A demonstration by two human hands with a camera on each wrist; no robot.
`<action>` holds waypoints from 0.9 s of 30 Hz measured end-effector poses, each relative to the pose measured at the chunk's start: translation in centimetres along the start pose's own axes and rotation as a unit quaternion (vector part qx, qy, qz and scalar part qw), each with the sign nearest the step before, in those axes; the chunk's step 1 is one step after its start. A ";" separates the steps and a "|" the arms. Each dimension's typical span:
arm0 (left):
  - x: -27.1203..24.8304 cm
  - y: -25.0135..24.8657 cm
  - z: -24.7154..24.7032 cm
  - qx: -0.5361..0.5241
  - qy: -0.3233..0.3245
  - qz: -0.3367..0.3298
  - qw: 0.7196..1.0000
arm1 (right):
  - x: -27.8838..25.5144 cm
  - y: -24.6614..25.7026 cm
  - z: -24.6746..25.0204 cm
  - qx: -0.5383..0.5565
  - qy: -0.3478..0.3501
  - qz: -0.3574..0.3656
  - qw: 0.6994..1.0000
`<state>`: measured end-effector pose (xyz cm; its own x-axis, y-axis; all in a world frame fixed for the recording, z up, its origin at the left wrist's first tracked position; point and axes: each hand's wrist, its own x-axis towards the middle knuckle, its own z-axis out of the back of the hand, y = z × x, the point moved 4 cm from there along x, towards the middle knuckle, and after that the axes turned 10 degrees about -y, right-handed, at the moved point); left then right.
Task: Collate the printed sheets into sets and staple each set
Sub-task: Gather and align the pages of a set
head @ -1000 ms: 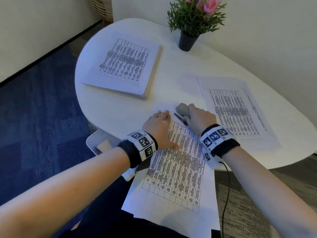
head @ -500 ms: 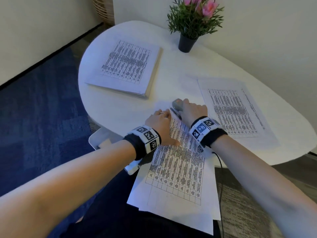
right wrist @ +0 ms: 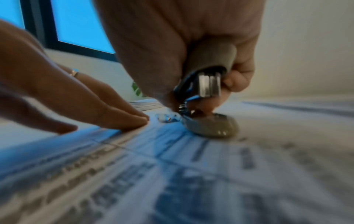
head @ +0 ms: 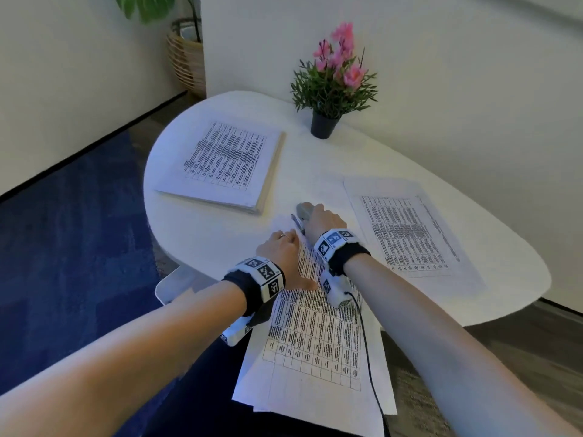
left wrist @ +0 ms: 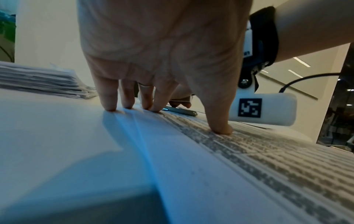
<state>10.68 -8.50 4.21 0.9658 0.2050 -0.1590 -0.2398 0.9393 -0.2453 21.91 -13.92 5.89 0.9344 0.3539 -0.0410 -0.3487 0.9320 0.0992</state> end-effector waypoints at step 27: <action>-0.2 1.2 1.0 -0.513 0.069 0.161 0.841 | -8.7 -5.9 3.8 0.099 0.016 0.202 0.974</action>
<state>10.33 -7.17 4.88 0.8311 0.3029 -0.4663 -0.5136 0.0965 -0.8526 16.06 -22.76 9.40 0.7196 0.6943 0.0100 -0.6639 0.6837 0.3029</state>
